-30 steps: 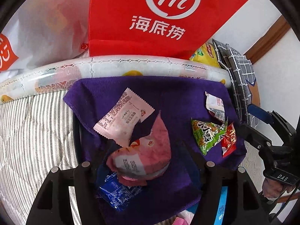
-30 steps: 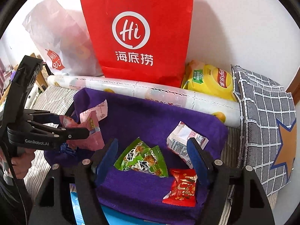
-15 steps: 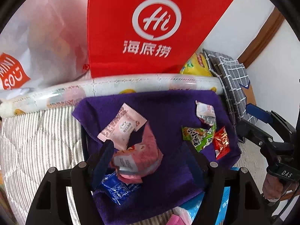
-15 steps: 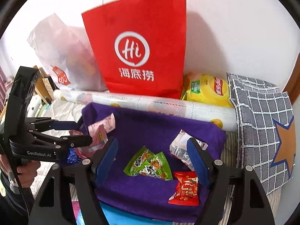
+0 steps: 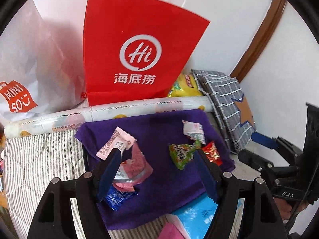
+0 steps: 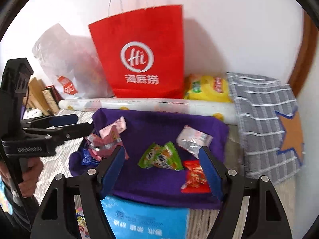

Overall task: Organize snacks
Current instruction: 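Withdraw both tools from the towel back toward the snack pile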

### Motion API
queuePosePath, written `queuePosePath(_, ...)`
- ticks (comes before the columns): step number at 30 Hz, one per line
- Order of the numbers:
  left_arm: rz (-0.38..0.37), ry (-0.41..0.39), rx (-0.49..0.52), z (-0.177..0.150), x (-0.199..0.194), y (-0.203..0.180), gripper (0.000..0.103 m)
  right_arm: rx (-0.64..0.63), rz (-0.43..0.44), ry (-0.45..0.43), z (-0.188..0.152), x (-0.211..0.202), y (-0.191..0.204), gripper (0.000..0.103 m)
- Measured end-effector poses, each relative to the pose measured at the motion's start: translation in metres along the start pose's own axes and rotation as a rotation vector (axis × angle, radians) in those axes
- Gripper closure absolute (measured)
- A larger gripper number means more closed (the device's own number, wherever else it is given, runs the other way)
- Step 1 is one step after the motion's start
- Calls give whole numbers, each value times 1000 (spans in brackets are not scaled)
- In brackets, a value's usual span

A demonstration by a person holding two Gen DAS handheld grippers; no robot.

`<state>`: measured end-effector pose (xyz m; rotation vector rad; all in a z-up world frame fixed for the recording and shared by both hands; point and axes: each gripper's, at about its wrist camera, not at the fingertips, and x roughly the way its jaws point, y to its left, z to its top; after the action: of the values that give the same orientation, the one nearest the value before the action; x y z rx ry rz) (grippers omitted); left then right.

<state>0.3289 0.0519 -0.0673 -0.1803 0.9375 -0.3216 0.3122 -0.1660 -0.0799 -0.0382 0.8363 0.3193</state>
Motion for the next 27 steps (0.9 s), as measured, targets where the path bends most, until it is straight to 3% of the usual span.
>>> queuePosePath(8, -17, -82, -11, -13, -50, -18, 30, 37, -96, -27, -31, -41, -2, 21)
queuePosePath(16, 33, -107, 24, -57, -89, -26, 30, 23, -52, -56, -77, -72, 12, 21)
queuePosePath(23, 131, -97, 47, -94, -100, -27, 30, 26, -50, 30, -122, -72, 30, 21)
queuePosePath(27, 146, -82, 31, -115, -106, -22, 30, 45, -22, 62, -149, -68, 39, 32)
